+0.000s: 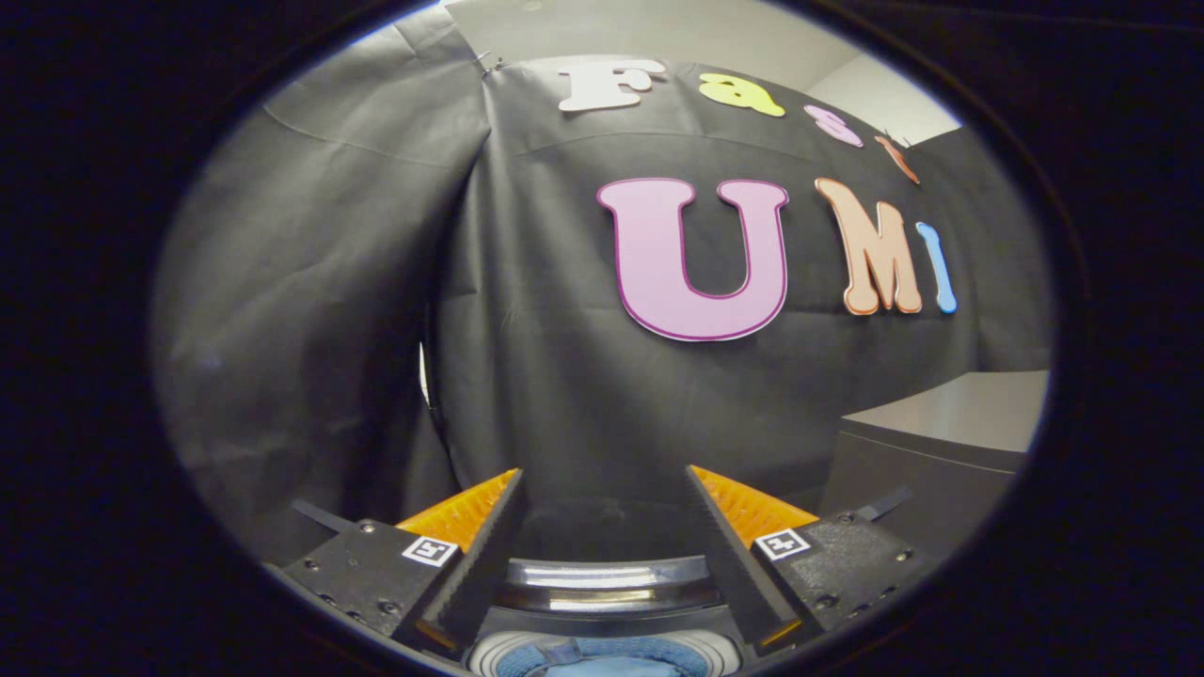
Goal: Put the clothes into the washing machine and then close the washing machine lid.
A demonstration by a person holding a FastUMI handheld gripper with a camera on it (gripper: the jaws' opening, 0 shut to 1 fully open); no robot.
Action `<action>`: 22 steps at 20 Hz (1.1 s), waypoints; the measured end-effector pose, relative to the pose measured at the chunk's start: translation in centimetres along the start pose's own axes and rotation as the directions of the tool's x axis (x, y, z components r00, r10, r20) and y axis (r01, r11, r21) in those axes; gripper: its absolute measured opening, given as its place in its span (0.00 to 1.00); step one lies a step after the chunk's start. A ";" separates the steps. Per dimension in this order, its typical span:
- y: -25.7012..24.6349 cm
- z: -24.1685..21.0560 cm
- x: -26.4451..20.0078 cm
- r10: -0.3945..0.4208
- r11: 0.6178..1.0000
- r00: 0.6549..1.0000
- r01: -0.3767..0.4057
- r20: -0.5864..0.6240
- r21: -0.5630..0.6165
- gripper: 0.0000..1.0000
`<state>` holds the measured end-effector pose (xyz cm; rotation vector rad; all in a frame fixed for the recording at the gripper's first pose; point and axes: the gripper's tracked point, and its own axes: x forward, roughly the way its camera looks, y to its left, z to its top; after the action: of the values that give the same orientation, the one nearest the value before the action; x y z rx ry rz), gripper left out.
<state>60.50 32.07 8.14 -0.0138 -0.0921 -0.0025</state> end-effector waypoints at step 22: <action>-1.7 -8.4 -7.4 -0.049 0.992 0.966 0.076 -0.252 0.097 0.97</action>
<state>53.92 30.27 -0.90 0.0953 0.1598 -0.0623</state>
